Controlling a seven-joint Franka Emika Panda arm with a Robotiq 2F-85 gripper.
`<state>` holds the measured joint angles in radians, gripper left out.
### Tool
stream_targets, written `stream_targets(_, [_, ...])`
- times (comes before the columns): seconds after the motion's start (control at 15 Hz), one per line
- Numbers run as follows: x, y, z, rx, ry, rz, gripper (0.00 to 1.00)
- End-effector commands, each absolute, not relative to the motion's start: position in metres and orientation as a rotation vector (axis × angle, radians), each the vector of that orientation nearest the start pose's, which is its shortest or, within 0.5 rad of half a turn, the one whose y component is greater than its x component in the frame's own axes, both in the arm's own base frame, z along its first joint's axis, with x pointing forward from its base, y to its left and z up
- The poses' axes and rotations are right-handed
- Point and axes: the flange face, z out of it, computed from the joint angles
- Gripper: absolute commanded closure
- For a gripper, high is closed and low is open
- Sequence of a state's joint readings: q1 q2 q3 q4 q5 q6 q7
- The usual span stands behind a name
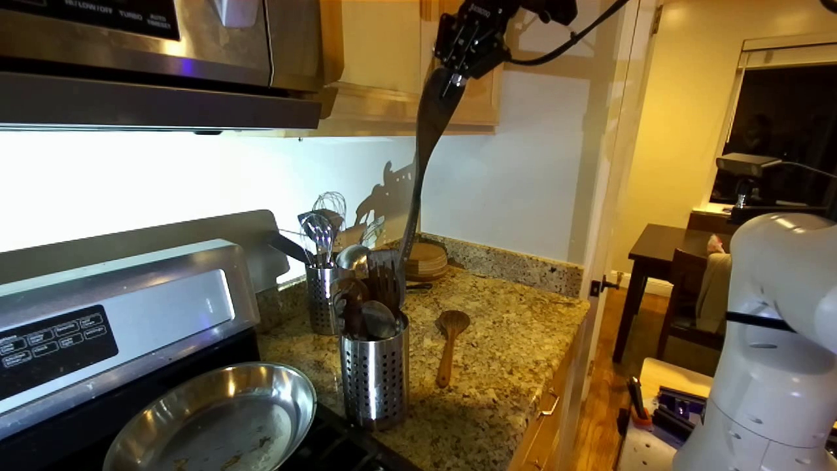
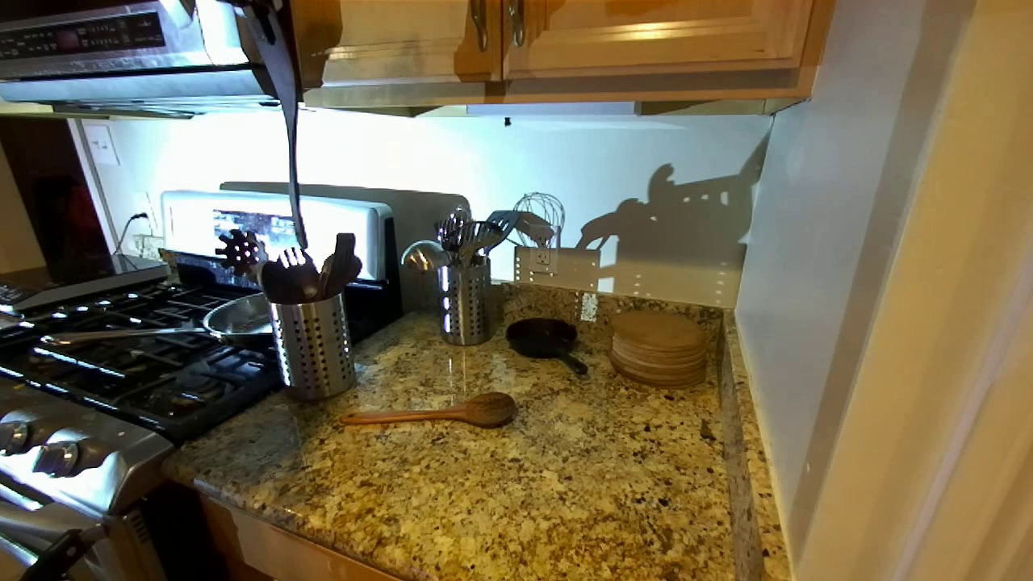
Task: Place the wooden spatula in the cutlery holder at the front of the countertop
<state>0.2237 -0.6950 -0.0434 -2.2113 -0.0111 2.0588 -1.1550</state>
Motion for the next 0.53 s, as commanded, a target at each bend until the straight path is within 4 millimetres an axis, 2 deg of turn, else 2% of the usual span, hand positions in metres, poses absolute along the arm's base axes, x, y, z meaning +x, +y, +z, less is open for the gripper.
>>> stream_targets(0.0, [0.37,0.057,0.668,-2.504,-2.055,-0.846,0.95])
stream_targets(0.47, [0.4,0.063,0.631,-2.449,-2.078,-0.775,0.95])
